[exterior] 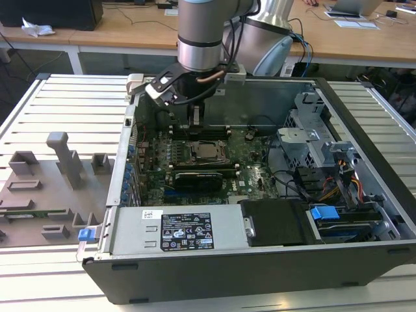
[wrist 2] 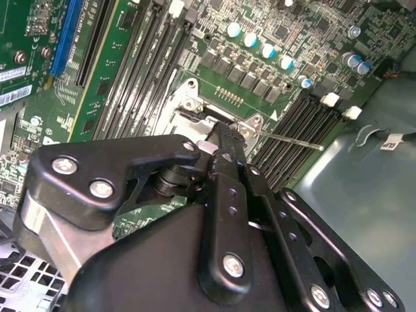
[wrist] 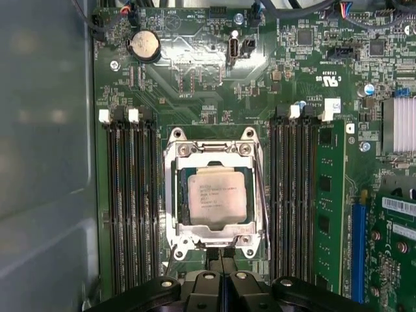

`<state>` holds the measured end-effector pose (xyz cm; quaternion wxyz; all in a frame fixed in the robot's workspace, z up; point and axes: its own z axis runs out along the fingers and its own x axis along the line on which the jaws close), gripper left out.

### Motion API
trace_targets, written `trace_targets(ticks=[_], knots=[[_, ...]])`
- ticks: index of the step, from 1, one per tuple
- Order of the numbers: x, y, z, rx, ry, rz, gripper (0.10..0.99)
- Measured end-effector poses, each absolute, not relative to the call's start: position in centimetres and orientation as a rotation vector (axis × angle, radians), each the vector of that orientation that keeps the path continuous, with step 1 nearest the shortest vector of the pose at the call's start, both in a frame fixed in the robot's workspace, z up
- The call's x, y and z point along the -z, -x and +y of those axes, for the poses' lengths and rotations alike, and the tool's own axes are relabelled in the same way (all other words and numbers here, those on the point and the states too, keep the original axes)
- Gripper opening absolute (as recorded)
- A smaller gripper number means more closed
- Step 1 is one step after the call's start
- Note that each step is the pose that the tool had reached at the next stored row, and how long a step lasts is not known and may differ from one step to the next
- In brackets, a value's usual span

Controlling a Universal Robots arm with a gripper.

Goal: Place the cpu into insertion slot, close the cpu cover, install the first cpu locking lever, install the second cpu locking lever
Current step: 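Close the cpu cover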

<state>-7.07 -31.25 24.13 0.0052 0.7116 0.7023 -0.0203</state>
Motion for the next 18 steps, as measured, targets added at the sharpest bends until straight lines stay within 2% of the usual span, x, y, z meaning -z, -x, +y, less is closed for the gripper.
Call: trace_targets(ticks=[14, 18], knots=[[-23.9, 8.3, -31.2, 0.064, -2.228, 2.199, 0.106], [-22.3, 7.5, -31.2, 0.065, -2.228, 2.199, 0.106]])
